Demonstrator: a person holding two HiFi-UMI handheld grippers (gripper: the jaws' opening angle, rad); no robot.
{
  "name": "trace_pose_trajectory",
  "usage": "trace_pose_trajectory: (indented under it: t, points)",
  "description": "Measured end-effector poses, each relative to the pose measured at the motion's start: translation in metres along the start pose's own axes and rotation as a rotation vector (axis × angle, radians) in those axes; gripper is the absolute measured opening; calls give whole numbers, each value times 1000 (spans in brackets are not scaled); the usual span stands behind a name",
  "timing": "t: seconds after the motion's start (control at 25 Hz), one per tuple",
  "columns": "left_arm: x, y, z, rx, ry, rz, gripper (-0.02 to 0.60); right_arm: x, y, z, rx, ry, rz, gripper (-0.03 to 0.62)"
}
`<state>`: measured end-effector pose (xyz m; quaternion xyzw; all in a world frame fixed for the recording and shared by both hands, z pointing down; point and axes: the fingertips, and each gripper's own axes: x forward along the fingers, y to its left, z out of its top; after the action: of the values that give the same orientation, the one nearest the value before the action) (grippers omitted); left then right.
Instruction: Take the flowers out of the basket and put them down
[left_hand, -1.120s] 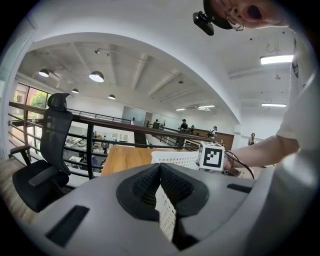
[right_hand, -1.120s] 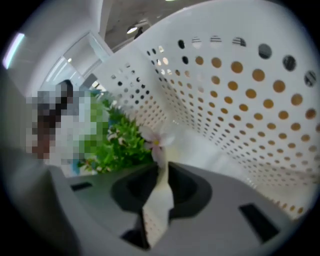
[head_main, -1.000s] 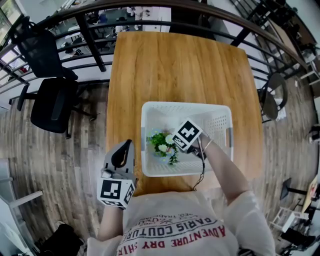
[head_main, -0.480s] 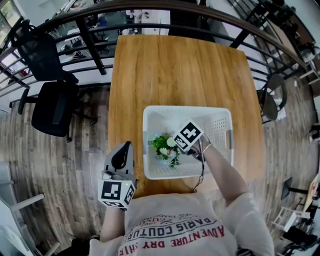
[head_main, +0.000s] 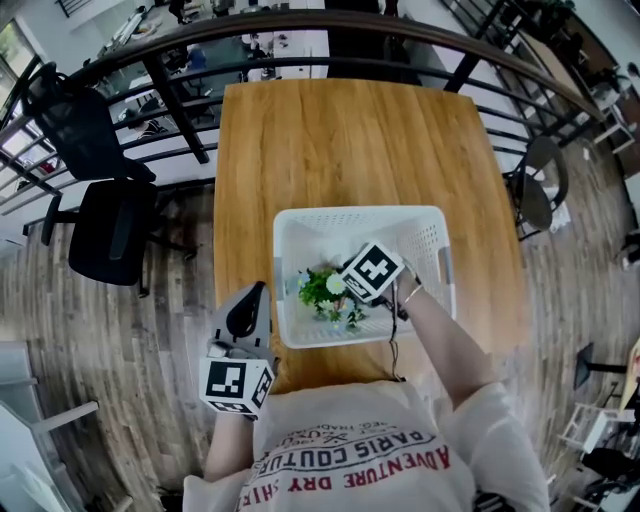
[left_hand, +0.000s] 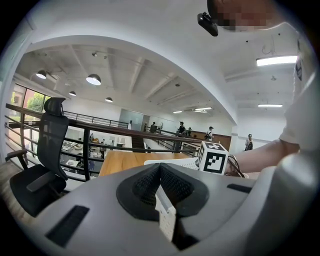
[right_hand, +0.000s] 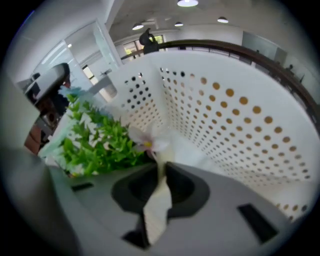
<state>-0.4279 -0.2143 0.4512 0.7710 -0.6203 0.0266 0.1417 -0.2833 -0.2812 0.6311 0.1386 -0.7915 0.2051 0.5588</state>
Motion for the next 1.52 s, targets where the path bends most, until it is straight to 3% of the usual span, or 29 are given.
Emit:
trace_pose_trajectory:
  t: [0.56, 1.04, 1.28, 1.52]
  points:
    - [17, -115, 24, 20, -80, 15, 26, -146, -19, -17, -141, -287, -72, 72]
    - [61, -237, 33, 72, -127, -22, 26, -258, -103, -86, -84, -506, -196, 71]
    - [78, -291, 27, 69, -127, -33, 26, -285, -149, -143, -53, -504, -245, 69]
    - [94, -328, 3, 50, -110, -26, 26, -243, -183, -206, 20, -408, -203, 69]
